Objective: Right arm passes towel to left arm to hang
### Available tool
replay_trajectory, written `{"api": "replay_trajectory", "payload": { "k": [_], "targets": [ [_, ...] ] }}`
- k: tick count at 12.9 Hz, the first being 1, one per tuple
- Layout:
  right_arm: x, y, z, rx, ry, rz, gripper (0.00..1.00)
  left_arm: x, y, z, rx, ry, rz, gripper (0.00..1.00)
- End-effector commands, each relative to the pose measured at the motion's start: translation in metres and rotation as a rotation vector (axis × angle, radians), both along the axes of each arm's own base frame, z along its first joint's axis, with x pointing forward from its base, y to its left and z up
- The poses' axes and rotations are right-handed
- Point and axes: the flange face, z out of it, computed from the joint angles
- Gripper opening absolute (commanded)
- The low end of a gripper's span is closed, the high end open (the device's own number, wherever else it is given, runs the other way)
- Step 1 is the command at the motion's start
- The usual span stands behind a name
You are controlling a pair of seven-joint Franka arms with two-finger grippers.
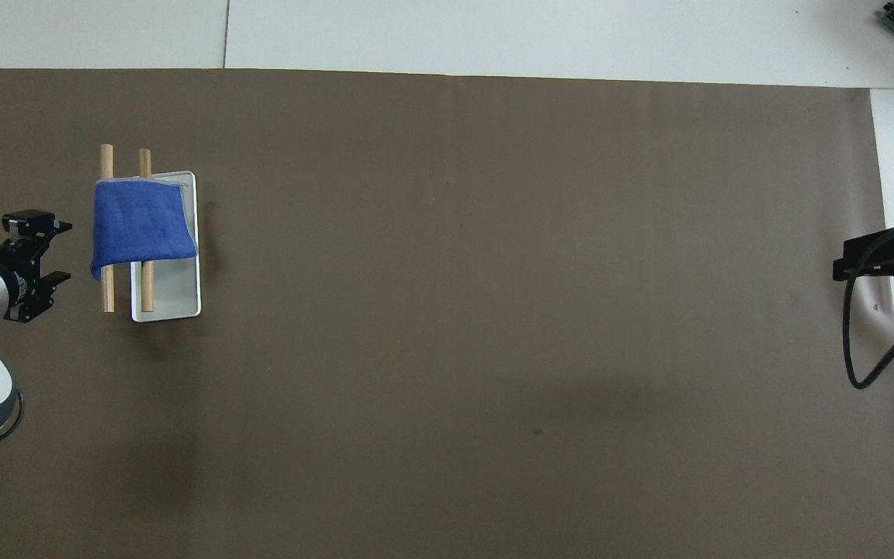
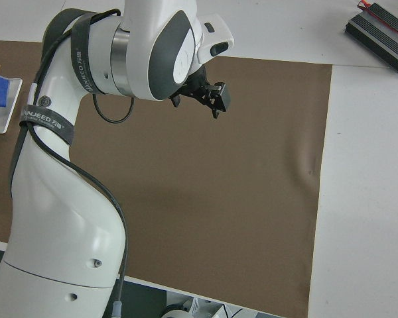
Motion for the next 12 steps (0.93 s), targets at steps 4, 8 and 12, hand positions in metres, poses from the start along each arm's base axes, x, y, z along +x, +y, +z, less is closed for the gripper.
{"api": "replay_trajectory", "payload": {
  "k": [4,8,12],
  "targets": [
    [-0.008,-0.001,0.0,0.005,0.0,0.012,1.0,0.037,0.028,0.049,-0.027,0.009,0.015,1.0],
    [-0.007,-0.003,0.001,-0.003,-0.003,0.012,1.0,0.059,0.022,0.089,-0.031,0.116,-0.09,1.0],
    [-0.01,0.008,0.01,-0.014,-0.021,0.037,1.0,0.048,-0.002,0.147,-0.019,0.215,-0.312,1.0]
  ]
}}
